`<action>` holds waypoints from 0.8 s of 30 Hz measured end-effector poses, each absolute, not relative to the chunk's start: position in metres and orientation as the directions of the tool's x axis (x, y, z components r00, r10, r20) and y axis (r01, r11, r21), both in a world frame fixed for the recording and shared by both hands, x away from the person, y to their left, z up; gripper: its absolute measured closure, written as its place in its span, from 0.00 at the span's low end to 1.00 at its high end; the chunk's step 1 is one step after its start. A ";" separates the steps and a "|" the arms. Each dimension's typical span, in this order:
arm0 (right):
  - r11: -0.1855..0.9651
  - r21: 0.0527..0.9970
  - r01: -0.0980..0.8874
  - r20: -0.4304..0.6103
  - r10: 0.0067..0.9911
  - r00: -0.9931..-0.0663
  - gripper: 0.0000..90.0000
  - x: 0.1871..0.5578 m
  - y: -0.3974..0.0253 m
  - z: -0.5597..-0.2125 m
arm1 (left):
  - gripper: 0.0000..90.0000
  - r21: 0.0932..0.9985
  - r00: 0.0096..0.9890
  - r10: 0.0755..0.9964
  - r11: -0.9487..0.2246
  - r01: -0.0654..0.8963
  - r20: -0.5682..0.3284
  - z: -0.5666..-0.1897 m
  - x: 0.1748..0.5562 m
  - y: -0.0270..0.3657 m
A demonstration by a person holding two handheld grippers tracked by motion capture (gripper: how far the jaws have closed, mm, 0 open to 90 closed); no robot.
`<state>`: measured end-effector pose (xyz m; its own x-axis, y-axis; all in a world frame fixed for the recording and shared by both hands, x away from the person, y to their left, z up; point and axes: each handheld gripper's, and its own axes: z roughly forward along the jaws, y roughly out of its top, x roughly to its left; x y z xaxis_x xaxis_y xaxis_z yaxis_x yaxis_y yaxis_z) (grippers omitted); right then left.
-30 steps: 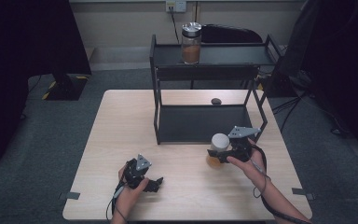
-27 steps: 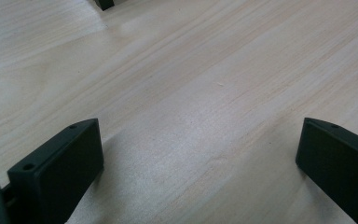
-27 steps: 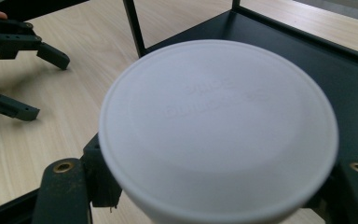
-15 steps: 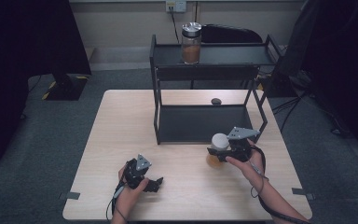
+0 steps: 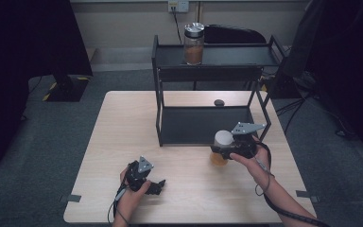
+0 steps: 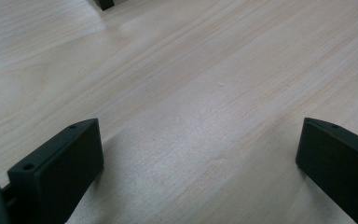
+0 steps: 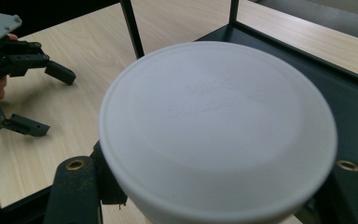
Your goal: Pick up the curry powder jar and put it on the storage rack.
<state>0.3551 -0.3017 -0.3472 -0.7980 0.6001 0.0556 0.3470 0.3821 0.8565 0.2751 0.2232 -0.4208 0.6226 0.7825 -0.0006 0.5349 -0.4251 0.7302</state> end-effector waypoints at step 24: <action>0.408 0.842 0.351 0.043 0.599 -0.800 0.38 0.382 -0.292 -0.287 | 0.00 0.730 0.623 0.782 -0.426 0.535 0.000 -0.421 0.275 0.223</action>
<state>0.3818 -0.2919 -0.2870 -0.7996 0.5990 0.0430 0.3513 0.4085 0.8425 0.2751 0.2232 -0.4207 0.6229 0.7823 -0.0004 0.5350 -0.4257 0.7298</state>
